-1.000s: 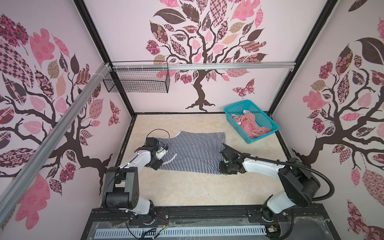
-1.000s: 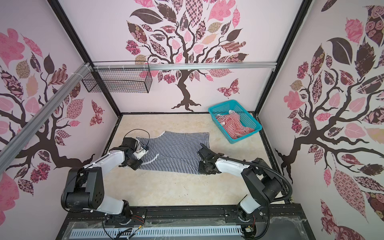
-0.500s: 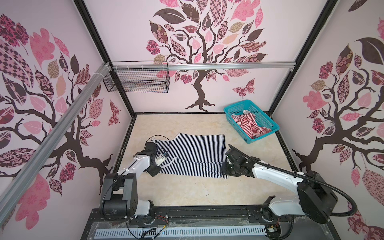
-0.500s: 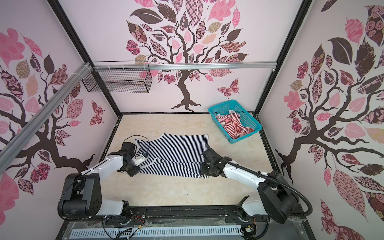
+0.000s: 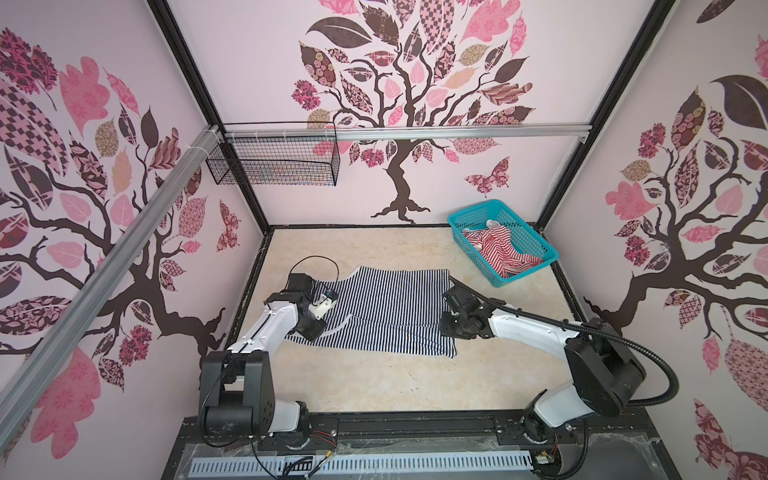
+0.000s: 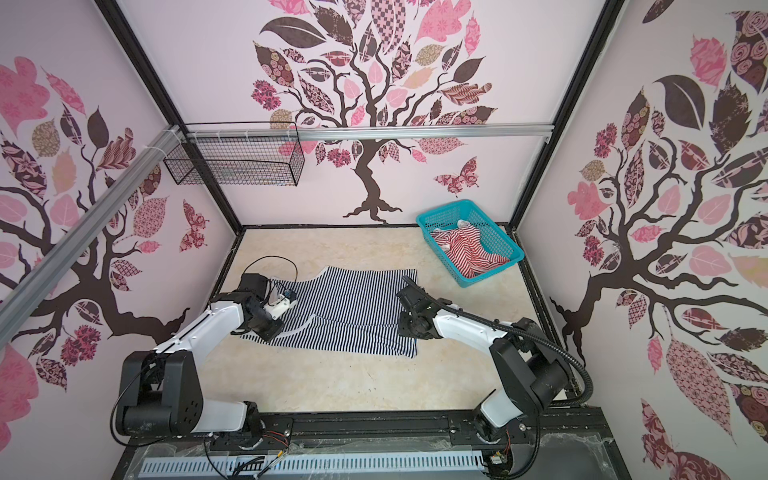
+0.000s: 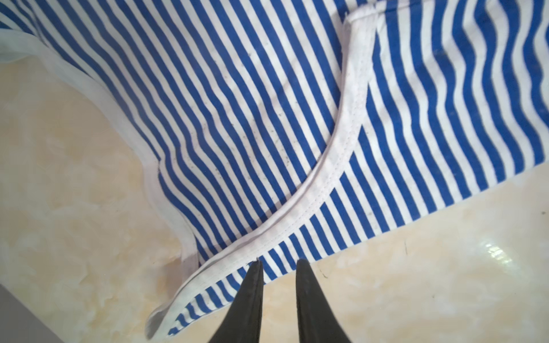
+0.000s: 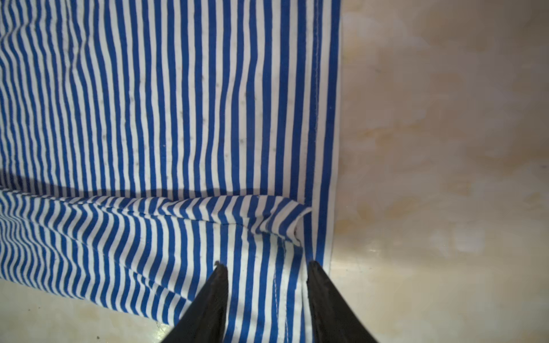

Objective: Fold and stack the tank tops

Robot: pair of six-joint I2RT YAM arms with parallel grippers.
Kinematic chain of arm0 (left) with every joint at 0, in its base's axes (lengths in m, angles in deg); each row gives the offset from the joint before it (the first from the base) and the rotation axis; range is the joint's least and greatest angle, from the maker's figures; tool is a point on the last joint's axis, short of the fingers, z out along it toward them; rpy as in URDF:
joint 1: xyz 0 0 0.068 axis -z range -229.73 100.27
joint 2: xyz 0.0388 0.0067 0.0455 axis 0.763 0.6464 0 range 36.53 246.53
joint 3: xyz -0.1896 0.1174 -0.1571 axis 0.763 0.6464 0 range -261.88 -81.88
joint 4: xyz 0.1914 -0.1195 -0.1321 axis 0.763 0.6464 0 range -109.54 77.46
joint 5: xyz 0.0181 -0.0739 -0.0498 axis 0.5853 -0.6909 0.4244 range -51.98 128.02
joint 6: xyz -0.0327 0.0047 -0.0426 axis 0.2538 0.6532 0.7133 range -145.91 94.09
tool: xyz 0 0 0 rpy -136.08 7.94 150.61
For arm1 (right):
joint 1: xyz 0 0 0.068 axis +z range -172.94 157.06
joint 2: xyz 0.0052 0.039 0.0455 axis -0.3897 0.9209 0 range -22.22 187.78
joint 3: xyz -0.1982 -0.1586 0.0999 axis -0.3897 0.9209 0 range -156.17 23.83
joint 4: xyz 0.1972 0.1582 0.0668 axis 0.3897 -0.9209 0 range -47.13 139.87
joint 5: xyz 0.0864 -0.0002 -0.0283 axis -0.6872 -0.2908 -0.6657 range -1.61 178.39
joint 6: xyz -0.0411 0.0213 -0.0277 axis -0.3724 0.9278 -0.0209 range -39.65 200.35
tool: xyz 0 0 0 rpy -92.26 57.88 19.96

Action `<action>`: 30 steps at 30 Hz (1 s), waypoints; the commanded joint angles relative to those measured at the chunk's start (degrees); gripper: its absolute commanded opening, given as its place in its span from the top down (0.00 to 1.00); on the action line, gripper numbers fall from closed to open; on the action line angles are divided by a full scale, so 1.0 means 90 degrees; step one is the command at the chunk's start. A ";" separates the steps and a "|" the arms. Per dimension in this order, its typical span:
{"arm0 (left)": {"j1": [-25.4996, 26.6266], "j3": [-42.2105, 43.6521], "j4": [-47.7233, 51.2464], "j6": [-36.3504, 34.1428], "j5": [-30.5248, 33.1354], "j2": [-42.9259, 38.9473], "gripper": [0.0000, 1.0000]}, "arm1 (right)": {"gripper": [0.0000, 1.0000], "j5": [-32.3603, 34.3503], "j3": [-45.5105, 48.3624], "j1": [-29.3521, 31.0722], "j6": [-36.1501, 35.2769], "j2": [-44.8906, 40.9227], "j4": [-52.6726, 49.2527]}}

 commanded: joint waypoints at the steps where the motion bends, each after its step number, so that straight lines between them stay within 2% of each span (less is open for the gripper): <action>1: 0.0043 0.0093 0.0079 0.0083 -0.0322 0.0133 0.76 | 0.53 0.0160 -0.0169 -0.0023 -0.0118 0.0033 -0.0059; 16: 0.0073 0.0569 -0.0144 -0.0018 -0.0166 0.0156 0.76 | 0.59 -0.0106 -0.0138 -0.0307 -0.0347 0.0482 0.0248; 25: 0.0073 0.0667 -0.0231 -0.0033 -0.0054 0.0210 0.76 | 0.91 -0.0256 -0.0108 -0.0307 -0.0351 0.0263 0.0339; 30: 0.0073 0.0706 -0.0314 -0.0057 0.0065 0.0292 0.77 | 0.99 -0.0176 -0.0134 -0.0363 -0.0394 0.0100 0.0184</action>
